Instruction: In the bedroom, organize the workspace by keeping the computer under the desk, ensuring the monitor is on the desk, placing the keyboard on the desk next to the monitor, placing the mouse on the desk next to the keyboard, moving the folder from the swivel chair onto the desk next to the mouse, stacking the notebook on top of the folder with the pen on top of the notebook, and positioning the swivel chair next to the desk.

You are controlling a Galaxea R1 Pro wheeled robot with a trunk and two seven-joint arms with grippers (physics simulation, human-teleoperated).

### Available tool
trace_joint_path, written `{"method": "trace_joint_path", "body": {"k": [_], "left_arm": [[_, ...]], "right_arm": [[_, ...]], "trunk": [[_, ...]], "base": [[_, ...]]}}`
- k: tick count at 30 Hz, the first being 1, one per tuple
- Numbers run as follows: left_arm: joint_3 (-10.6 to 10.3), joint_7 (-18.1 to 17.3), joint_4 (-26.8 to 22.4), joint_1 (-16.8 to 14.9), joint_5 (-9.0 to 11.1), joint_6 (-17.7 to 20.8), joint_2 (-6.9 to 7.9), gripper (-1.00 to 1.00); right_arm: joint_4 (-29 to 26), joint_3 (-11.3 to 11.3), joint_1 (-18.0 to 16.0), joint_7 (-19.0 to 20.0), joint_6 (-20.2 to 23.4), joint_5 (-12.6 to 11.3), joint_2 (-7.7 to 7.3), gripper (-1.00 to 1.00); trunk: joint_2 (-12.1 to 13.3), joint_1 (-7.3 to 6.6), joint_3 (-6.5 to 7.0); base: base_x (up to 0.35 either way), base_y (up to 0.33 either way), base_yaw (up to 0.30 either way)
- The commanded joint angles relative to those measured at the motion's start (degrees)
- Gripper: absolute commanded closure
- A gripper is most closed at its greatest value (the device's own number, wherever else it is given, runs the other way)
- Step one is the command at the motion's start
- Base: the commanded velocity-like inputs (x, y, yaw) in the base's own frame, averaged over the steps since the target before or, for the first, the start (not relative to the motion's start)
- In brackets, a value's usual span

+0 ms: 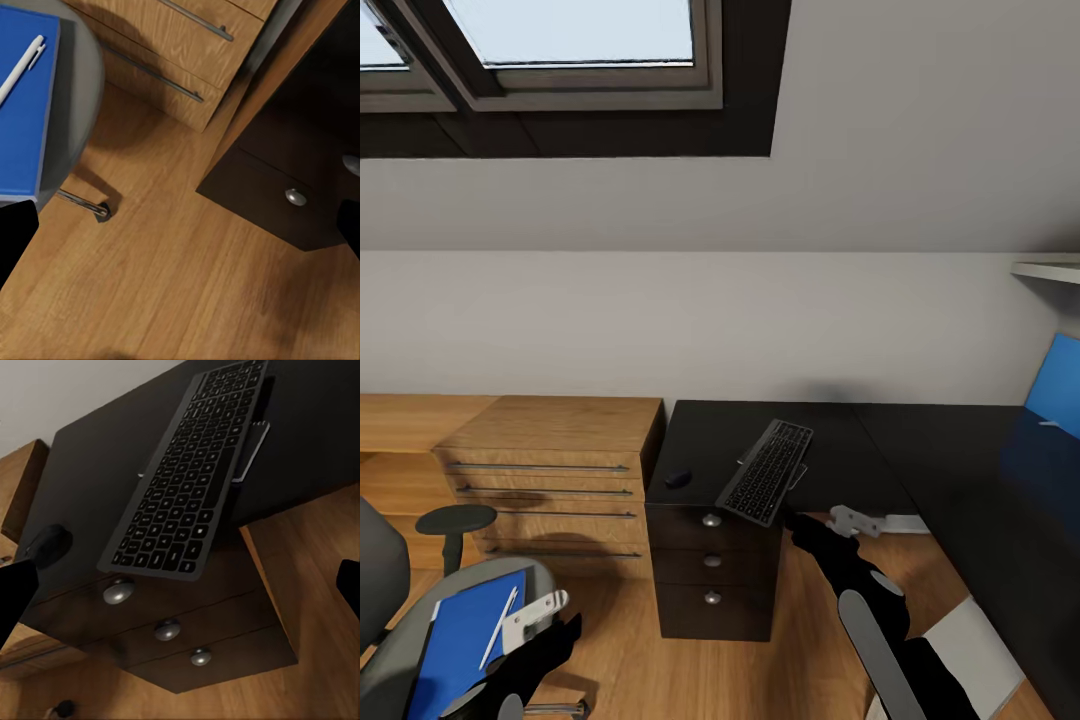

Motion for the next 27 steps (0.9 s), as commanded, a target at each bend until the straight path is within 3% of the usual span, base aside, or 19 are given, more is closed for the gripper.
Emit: {"method": "trace_joint_path", "body": {"k": [1,8,27], "left_arm": [[0.01,0.42,-0.08,-0.01,0.62,0.22,-0.02,-1.0],[-0.08,0.38,-0.01,-0.01,0.56,0.22,-0.02,-1.0],[-0.38,0.46,0.11,-0.01,0.55,0.12,-0.02,-1.0]], "right_arm": [[-0.1,0.08,-0.05,-0.46,0.14,-0.45,-0.01,-1.0],[-0.36,0.13,-0.04,-0.49,0.1,-0.67,0.05,-1.0],[-0.4,0.09,-0.05,-0.37,0.08,-0.36,-0.12,-1.0]], "trunk": [[-0.04,0.01,-0.06],[-0.04,0.01,-0.06],[-0.04,0.01,-0.06]], "base": [[0.0,0.0,0.0],[0.005,0.0,0.0],[0.263,0.0,0.0]]}}
